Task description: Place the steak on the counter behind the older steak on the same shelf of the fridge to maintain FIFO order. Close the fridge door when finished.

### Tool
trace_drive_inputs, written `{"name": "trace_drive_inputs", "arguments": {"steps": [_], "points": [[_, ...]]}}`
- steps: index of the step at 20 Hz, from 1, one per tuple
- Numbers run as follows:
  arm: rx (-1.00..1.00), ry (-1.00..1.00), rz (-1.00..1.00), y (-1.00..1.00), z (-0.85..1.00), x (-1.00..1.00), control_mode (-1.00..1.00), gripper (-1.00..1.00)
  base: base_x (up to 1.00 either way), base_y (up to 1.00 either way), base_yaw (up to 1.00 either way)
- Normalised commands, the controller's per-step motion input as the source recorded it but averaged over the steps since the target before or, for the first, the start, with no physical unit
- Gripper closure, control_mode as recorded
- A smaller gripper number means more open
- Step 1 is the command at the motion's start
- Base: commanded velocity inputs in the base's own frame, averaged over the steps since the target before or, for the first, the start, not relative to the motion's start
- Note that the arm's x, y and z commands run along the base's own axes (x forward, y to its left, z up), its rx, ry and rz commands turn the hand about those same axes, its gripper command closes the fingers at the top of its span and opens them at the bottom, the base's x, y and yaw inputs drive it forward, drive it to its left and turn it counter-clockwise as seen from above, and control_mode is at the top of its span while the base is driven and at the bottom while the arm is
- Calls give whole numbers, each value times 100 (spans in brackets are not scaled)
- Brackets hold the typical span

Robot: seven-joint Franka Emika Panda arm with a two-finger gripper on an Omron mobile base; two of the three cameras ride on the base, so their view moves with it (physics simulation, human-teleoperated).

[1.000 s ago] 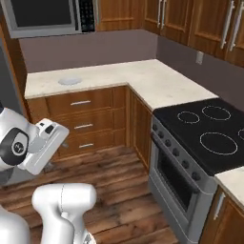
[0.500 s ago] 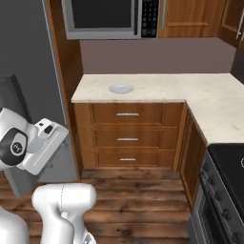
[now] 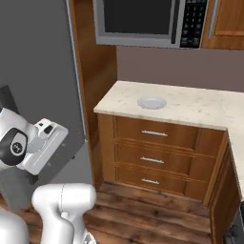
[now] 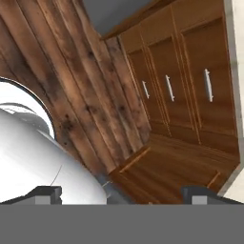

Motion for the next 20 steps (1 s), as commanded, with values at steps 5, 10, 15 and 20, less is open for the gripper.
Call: {"name": "trace_drive_inputs", "arguments": {"steps": [5, 10, 15, 20], "points": [[0, 0, 0, 0, 0, 0, 100, -100, 43, -54, 43], [0, 0, 0, 0, 0, 0, 100, -100, 37, -62, 41], [0, 0, 0, 0, 0, 0, 100, -100, 43, -53, 42], [0, 0, 0, 0, 0, 0, 100, -100, 40, -47, 41]]}}
